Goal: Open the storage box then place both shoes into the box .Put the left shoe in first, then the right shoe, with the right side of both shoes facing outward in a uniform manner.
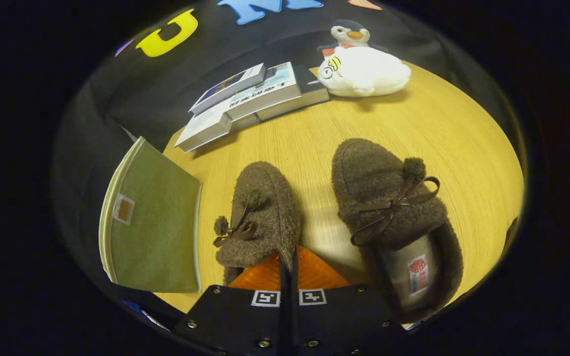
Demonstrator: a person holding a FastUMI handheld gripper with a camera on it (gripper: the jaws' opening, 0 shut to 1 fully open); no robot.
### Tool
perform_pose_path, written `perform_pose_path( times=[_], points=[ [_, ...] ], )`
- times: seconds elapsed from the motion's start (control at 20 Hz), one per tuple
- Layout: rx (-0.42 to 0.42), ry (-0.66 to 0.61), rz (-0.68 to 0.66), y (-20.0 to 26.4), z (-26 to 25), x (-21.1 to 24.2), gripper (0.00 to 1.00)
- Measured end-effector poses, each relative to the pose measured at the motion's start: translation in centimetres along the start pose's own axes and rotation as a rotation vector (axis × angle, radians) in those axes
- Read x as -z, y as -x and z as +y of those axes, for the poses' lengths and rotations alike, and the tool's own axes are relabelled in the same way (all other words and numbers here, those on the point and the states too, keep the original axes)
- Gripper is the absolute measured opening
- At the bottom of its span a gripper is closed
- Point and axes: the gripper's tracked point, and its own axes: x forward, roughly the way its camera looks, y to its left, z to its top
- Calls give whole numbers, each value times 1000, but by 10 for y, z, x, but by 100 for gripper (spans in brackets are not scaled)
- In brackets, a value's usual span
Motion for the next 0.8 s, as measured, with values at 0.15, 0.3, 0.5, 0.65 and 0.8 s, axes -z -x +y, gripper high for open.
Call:
perform_pose_path(
  times=[0.15, 0.3, 0.5, 0.65, 0.8],
  points=[
    [-36, -40, 14, 9, 14, -3, 0],
    [-67, -54, -3, 25, 32, -16, 0],
    [-90, -58, -33, 50, 61, -36, 0],
    [-126, -68, -56, 67, 88, -49, 0],
    [-152, -63, -77, 80, 115, -61, 0]
  ],
)
